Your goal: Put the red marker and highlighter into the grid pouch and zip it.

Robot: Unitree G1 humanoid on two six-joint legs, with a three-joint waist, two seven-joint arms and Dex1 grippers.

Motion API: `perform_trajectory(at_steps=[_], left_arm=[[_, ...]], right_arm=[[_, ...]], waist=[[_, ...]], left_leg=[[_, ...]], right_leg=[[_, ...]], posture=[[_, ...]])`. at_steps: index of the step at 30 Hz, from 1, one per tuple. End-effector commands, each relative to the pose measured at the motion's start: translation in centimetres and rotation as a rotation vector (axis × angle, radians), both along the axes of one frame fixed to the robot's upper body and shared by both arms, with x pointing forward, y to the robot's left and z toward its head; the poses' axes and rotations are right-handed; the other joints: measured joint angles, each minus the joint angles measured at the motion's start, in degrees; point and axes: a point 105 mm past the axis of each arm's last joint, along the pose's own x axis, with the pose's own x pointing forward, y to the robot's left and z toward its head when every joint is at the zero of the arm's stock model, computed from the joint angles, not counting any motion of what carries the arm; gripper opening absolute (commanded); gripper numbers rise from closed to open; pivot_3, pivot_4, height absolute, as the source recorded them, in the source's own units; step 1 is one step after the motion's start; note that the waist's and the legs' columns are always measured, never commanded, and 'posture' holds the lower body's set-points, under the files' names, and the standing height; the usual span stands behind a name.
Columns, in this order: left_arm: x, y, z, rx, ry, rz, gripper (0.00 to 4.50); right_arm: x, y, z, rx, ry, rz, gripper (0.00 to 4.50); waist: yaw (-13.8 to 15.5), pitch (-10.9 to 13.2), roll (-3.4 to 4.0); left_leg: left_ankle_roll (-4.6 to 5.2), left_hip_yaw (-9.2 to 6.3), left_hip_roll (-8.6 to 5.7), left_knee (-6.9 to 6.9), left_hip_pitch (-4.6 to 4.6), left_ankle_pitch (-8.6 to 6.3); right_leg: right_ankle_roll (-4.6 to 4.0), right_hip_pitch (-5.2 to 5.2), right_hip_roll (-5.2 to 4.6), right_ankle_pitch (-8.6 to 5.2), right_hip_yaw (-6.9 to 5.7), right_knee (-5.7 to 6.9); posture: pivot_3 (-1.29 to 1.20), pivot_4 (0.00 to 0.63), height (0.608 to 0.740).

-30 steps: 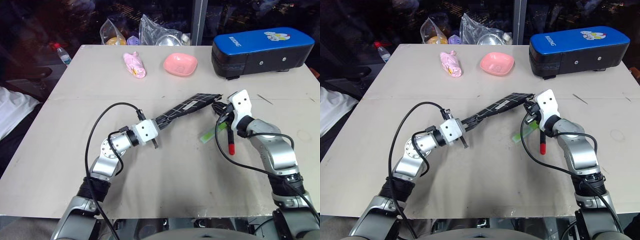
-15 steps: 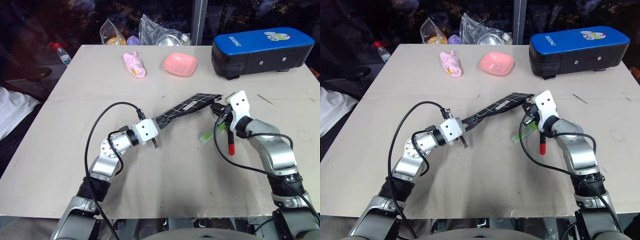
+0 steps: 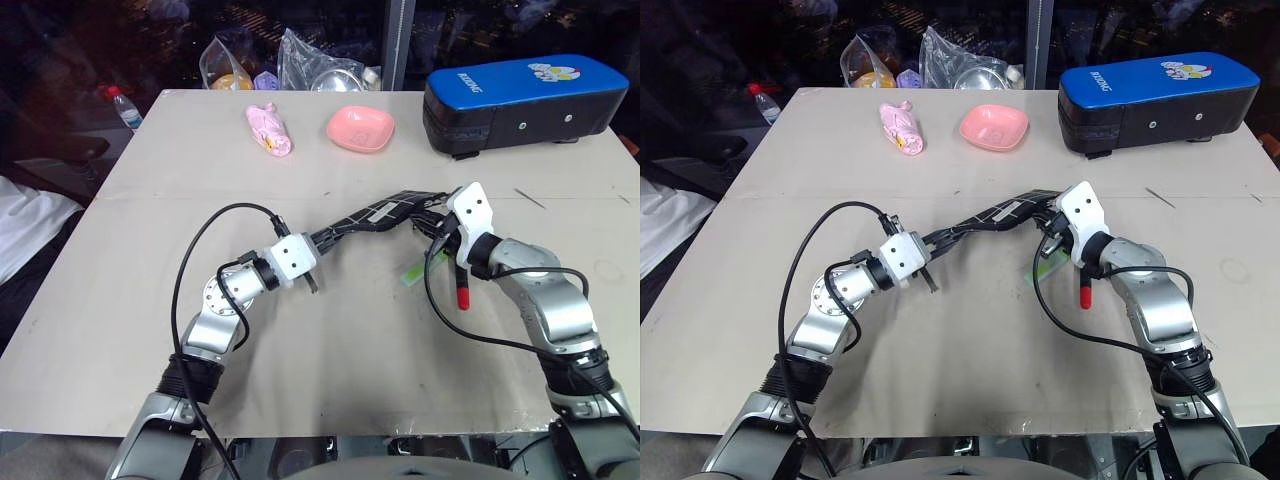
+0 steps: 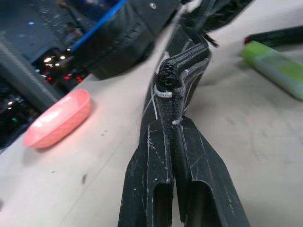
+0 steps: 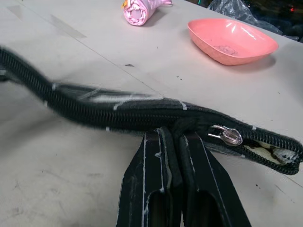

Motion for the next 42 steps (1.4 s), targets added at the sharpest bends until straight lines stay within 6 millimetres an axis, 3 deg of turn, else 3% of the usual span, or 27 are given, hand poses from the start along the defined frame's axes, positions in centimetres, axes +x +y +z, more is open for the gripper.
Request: perform_trajectory(at_steps=[1, 6, 17, 31, 42], left_arm=[[0.4, 0.7, 2.4, -0.060, -0.091, 0.072, 0.00], [0.6, 0.7, 2.0, -0.053, -0.089, 0.085, 0.00], [0.6, 0.2, 1.4, -0.057, -0.081, 0.077, 0.00], [-1.4, -1.3, 0.2, 0.054, -0.123, -0.042, 0.00], [-1.8, -1.5, -0.2, 0.108, -0.140, -0.074, 0.00]], right_arm=[[-0.5, 0.2, 1.8, 0.010, -0.058, 0.038, 0.10], [-0.6, 0.5, 2.4, 0.025, -0.063, 0.058, 0.10], [-2.6, 4.2, 3.2, 0.063, -0.036, 0.226, 0.10], [-2.7, 5.9, 3.0, 0.053, -0.027, 0.298, 0.10], [-3.5, 6.7, 2.7, -0.005, -0.011, 0.439, 0.10]], waist=[[0.00, 0.00, -0.01], [0.00, 0.00, -0.01], [-0.01, 0.01, -0.01], [-0.03, 0.01, -0.01], [-0.02, 0.01, -0.01]], left_leg=[[0.00, -0.01, 0.00, 0.00, 0.00, 0.00], [0.00, 0.00, 0.00, 0.00, 0.00, 0.00], [0.00, -0.01, 0.01, 0.00, -0.02, 0.00], [0.01, -0.04, 0.00, -0.02, -0.03, -0.01], [0.04, -0.05, 0.00, -0.02, -0.06, -0.02]], right_leg=[[0.00, 0.00, 0.00, 0.00, 0.00, 0.00], [0.00, 0.00, 0.00, 0.00, 0.00, 0.00], [0.00, 0.00, -0.01, 0.00, -0.01, -0.02], [0.00, -0.01, -0.02, 0.00, -0.04, -0.03], [-0.01, -0.03, -0.03, 0.00, -0.08, -0.06]], posture=[[0.00, 0.150, 0.740], [0.00, 0.150, 0.740], [0.00, 0.150, 0.740], [0.00, 0.150, 0.740], [0.00, 0.150, 0.740]])
